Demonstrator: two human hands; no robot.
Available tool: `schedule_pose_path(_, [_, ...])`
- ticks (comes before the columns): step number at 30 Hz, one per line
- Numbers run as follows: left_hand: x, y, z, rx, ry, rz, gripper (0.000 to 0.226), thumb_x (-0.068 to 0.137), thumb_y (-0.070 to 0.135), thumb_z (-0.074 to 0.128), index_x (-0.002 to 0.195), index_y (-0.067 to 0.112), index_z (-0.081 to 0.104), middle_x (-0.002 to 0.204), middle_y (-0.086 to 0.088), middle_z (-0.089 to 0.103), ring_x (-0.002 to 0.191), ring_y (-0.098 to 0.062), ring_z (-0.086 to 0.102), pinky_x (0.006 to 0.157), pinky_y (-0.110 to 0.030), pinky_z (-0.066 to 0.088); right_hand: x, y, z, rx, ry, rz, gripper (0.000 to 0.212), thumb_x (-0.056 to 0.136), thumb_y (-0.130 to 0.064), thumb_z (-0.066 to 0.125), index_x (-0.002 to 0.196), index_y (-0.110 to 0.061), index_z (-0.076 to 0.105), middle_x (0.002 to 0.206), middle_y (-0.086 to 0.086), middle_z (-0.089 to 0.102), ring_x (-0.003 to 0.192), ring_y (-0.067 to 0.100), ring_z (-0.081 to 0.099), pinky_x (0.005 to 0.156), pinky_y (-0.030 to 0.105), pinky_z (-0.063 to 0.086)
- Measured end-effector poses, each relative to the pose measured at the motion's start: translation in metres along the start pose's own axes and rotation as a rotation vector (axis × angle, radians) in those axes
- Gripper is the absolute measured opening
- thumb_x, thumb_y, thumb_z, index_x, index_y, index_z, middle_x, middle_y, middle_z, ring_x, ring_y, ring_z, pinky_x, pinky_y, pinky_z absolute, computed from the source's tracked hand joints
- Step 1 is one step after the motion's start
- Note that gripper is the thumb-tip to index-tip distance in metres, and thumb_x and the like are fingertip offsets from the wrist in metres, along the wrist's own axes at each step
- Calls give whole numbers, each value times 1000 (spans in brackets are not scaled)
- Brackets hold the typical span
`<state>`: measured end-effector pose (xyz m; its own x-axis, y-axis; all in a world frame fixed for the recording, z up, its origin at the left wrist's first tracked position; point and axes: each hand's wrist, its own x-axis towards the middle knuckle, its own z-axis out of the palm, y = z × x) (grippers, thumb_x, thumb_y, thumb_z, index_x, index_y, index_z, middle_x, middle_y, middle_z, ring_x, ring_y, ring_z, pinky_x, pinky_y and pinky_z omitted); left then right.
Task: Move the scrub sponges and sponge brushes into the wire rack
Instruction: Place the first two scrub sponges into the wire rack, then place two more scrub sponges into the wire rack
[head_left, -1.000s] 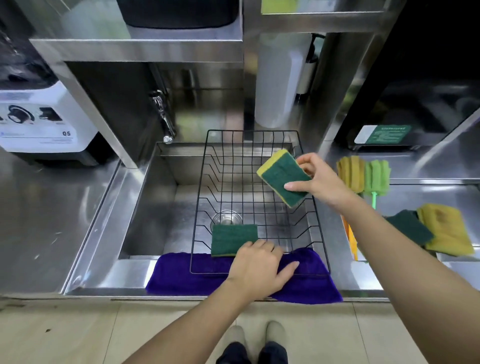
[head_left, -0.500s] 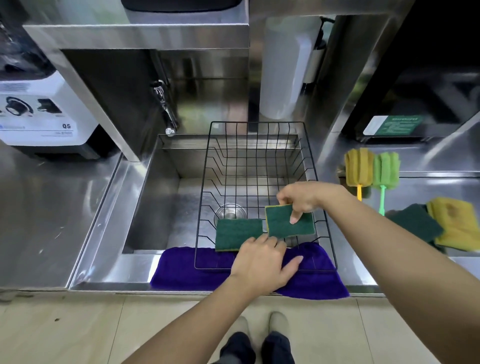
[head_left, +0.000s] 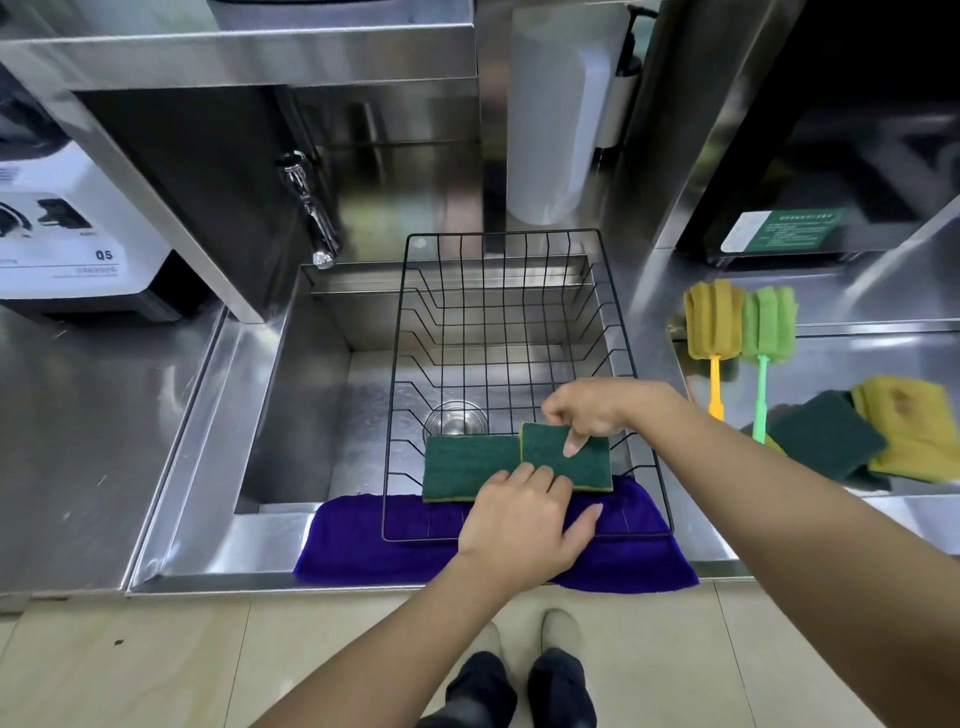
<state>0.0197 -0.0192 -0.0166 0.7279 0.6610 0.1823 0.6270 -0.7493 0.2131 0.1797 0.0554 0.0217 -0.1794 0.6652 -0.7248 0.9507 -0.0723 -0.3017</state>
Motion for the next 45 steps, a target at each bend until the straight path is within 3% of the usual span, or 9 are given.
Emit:
schedule_pose_path(7, [2,0,-2,22,-33,1,47,90,46,37,86,7,63,79,-8,59,75,-26,50,68,-40,42,3,-2,2,-21,-24,-49,35,76,-7,73,63,-14,41,69,2,43,75,21,39,62,30,32])
schedule_pose_path(11, [3,2,-4,26,-74,-2,49,89,46,35,83,7,63,76,-8,59,73,-27,52,67,-40,44,2,-1,3,8,-32,-74,30,76,-5,72,67,-12,44,65,-2,39,76,21,38,55,27,30])
schedule_pose_path(14, [3,2,-5,27,-88,0,48,89,46,36,79,7,63,74,-8,59,71,-27,52,66,-40,45,-1,-5,5,-43,-8,-57,18,79,-9,70,86,-6,54,81,3,52,82,22,44,61,29,34])
schedule_pose_path(20, [7,5,-8,43,-115,5,48,88,48,36,80,9,63,75,-8,59,72,-28,52,64,-40,44,-8,-6,14,-103,77,11,37,82,-15,67,116,-10,54,120,11,61,102,25,55,80,36,46])
schedule_pose_path(24, [13,13,-7,35,-138,42,55,88,53,34,79,8,64,76,-8,60,73,-27,52,67,-38,43,-29,1,10,-98,224,-13,50,86,-25,62,131,-14,44,133,10,53,118,27,52,89,36,44])
schedule_pose_path(28, [26,38,-4,27,-142,133,56,88,55,32,79,10,64,75,-7,61,72,-26,52,67,-37,43,-54,24,1,39,535,1,30,90,-26,56,117,-12,52,121,9,59,111,28,55,83,33,43])
schedule_pose_path(37, [40,72,1,34,-189,169,54,86,53,37,64,11,63,64,-4,63,65,-23,58,59,-30,44,-103,112,47,370,1219,628,37,87,-15,54,120,3,51,122,25,53,114,42,49,92,48,41])
schedule_pose_path(40, [39,71,1,38,-221,123,50,93,54,34,90,12,61,92,-2,63,89,-20,56,76,-31,39,-112,130,69,554,1236,834,52,87,-23,58,127,5,42,131,28,43,118,44,44,98,47,37])
schedule_pose_path(45, [33,70,8,-8,-163,90,42,93,50,41,90,12,57,93,-4,62,88,-20,55,75,-31,40,-111,141,98,672,1054,1008,76,82,-56,56,130,0,36,131,25,42,118,44,46,98,48,37])
